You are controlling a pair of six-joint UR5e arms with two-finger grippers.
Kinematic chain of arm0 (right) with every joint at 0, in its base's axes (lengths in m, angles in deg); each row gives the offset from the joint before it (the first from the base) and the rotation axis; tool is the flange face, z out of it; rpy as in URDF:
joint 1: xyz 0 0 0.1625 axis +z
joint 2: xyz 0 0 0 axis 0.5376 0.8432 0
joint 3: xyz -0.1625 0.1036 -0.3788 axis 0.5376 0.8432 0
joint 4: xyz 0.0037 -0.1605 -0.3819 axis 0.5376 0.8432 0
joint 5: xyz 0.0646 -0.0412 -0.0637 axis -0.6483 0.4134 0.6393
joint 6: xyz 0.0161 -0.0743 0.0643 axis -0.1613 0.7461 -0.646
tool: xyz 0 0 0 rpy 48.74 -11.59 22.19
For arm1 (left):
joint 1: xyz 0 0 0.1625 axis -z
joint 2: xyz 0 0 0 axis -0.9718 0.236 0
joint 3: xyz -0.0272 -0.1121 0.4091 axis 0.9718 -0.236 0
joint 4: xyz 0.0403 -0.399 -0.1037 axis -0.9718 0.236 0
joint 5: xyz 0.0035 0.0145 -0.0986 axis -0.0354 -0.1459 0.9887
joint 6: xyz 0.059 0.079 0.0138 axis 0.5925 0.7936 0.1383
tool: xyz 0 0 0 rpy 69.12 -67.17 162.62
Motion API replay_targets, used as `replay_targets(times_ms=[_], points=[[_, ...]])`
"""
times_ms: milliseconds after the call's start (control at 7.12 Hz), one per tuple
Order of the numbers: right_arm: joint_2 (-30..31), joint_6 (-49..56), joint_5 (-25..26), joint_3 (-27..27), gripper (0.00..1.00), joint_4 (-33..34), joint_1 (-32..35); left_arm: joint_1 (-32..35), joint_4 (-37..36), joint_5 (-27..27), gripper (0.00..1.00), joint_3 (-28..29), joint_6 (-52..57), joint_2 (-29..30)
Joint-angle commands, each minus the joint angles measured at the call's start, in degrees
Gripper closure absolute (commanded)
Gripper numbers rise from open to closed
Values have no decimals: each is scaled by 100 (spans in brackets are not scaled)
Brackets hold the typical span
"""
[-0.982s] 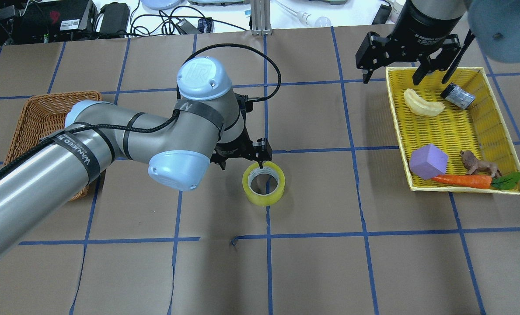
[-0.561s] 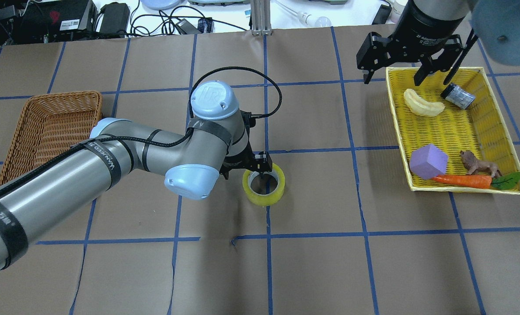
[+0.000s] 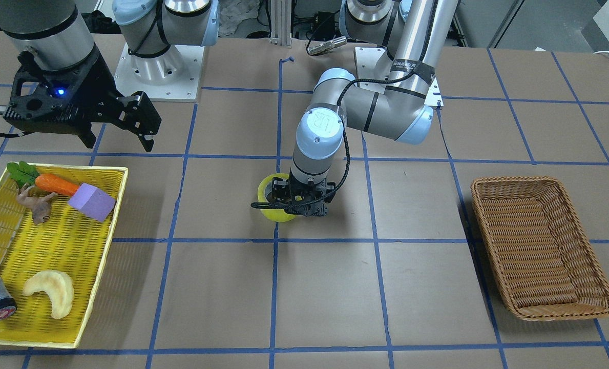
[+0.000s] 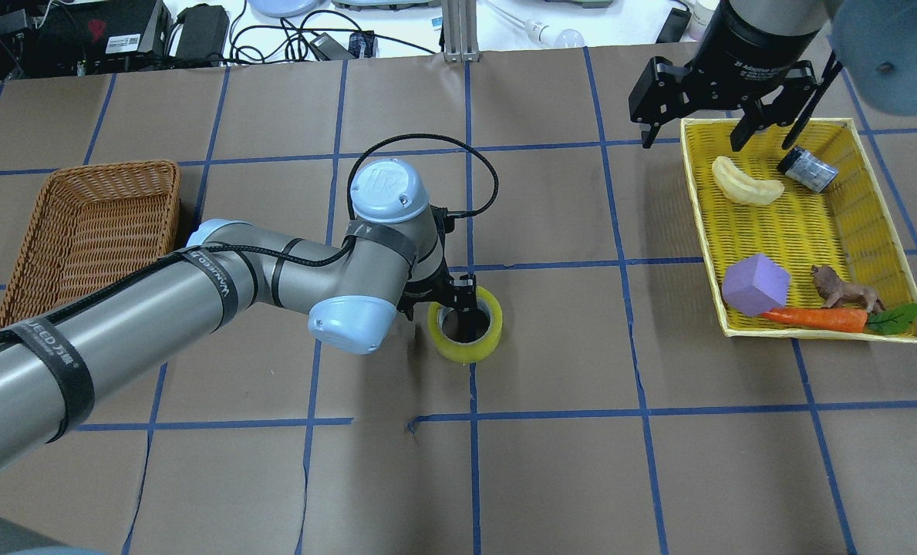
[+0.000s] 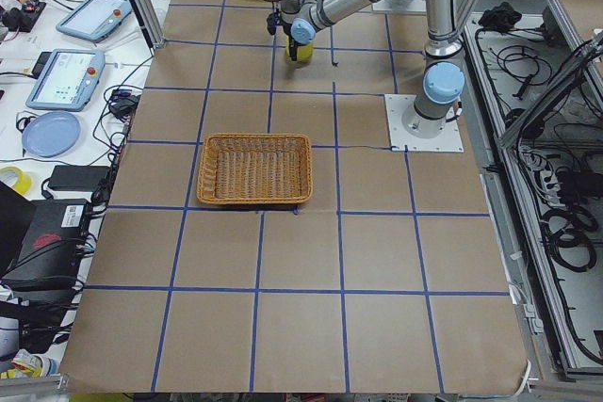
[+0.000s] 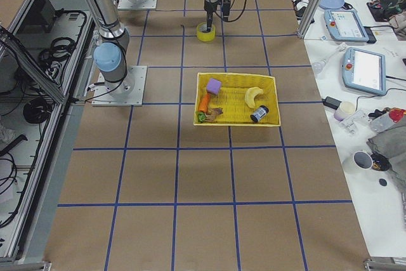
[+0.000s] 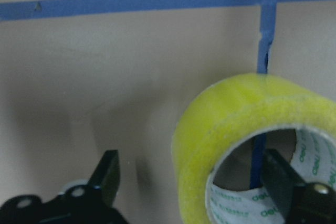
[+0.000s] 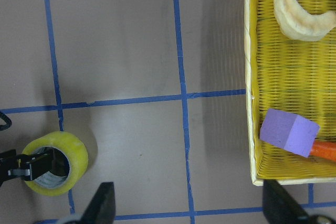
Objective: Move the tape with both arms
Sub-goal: 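Lower the left gripper onto the tape roll's rim and close it, then lift the tape roll with the left gripper and carry it into the wicker basket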
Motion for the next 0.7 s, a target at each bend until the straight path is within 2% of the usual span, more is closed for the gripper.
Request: replay_targets(times_ms=[0, 281, 561], points=[[0, 9, 2, -9, 0, 0, 5, -17, -1, -7, 100, 7, -8, 6], [0, 9, 2, -9, 0, 0, 5, -340, 166, 2, 100, 59, 88, -187], [0, 9, 2, -9, 0, 0, 5, -1296, 402, 20, 100, 339, 716, -214]])
